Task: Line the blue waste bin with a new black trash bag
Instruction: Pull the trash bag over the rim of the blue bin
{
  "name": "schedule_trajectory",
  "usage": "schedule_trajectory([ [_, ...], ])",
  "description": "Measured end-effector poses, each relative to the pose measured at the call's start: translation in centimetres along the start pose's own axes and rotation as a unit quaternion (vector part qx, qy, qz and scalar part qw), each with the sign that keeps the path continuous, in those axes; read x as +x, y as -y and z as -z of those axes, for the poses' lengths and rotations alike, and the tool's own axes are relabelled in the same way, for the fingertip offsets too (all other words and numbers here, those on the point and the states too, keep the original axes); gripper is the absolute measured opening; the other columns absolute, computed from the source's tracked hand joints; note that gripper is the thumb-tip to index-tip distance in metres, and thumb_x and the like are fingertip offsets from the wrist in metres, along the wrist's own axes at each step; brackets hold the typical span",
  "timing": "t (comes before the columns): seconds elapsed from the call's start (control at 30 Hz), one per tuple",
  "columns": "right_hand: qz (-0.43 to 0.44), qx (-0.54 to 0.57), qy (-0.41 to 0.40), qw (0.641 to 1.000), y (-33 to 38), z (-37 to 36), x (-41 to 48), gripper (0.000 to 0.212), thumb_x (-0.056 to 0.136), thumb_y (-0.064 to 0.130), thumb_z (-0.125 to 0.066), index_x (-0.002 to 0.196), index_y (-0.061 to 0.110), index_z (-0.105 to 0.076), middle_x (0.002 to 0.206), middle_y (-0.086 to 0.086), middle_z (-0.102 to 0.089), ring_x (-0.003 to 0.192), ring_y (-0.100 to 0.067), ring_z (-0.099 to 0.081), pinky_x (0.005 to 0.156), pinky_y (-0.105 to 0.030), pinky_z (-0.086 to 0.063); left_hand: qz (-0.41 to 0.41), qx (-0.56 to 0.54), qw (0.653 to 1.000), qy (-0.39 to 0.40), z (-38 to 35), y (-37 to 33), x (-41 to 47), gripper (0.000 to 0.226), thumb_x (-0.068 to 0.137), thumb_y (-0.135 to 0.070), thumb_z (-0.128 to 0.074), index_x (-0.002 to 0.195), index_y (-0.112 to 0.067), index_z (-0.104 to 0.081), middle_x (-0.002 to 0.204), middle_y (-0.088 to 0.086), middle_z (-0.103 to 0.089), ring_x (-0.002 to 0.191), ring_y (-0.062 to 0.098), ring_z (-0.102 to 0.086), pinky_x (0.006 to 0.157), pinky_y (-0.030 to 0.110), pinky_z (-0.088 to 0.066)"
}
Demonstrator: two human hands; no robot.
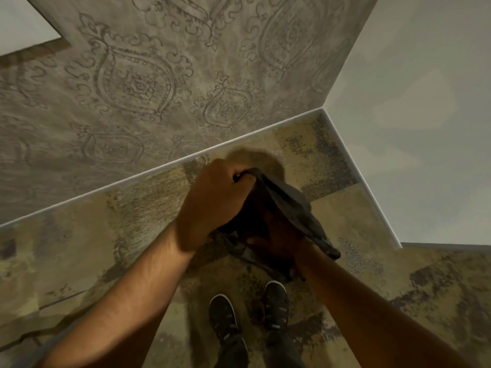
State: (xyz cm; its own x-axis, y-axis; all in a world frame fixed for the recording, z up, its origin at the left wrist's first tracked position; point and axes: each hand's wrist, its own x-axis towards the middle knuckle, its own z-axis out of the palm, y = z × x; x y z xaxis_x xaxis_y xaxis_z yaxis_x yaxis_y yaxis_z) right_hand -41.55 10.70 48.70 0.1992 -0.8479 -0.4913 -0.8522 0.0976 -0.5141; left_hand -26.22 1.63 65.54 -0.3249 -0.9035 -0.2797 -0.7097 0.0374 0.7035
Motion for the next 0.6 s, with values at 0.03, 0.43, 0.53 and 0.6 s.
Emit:
schedule_trajectory([
  [0.03,-0.028,0.001,0.025,0.999,-0.7,0.0,0.1,0.095,0.098,0.068,-0.053,0.169,0.025,-0.007,0.176,-0.006,-0.014,0.161,-0.030,-0.017,0.131,-0.043,-0.012,0.005,-0.012,1.000,-0.014,0.0,-0.1,0.2,0.023,0.100,-0.025,-0.059,0.096,-0.026,-0.081,0.077,-0.002,-0.077,0.067,0.010,-0.070,0.070,0.038,-0.059],
  [0.43,-0.164,0.068,-0.467,0.866,-2.4,-1.4,-10.8,0.103,0.084,0.062,-0.074,0.159,0.008,-0.029,0.167,-0.018,-0.032,0.154,-0.036,-0.034,0.126,-0.051,-0.022,-0.040,-0.095,0.994,0.044,-5.0,0.3,-0.9,0.022,0.103,-0.026,-0.060,0.094,-0.030,-0.079,0.074,-0.010,-0.075,0.069,0.007,-0.071,0.060,0.017,-0.046],
  [0.53,-0.233,0.027,-0.421,0.876,-5.8,-0.9,-10.0,0.098,0.086,0.062,-0.066,0.165,0.017,-0.028,0.174,-0.016,-0.023,0.159,-0.037,-0.026,0.123,-0.057,-0.014,-0.057,-0.093,0.988,0.110,-6.4,1.0,-1.8,0.022,0.105,-0.030,-0.058,0.108,-0.031,-0.080,0.089,-0.010,-0.079,0.081,0.005,-0.073,0.068,0.013,-0.048],
  [0.6,-0.220,0.018,-0.382,0.898,-8.6,-1.5,-9.3,0.066,0.092,0.028,-0.066,0.155,0.020,-0.049,0.168,-0.015,-0.035,0.149,-0.042,-0.041,0.119,-0.066,-0.023,-0.063,-0.079,0.987,0.122,-7.2,1.6,-2.3,0.023,0.105,-0.031,-0.058,0.114,-0.032,-0.079,0.089,-0.023,-0.075,0.082,-0.006,-0.070,0.069,0.008,-0.045],
])
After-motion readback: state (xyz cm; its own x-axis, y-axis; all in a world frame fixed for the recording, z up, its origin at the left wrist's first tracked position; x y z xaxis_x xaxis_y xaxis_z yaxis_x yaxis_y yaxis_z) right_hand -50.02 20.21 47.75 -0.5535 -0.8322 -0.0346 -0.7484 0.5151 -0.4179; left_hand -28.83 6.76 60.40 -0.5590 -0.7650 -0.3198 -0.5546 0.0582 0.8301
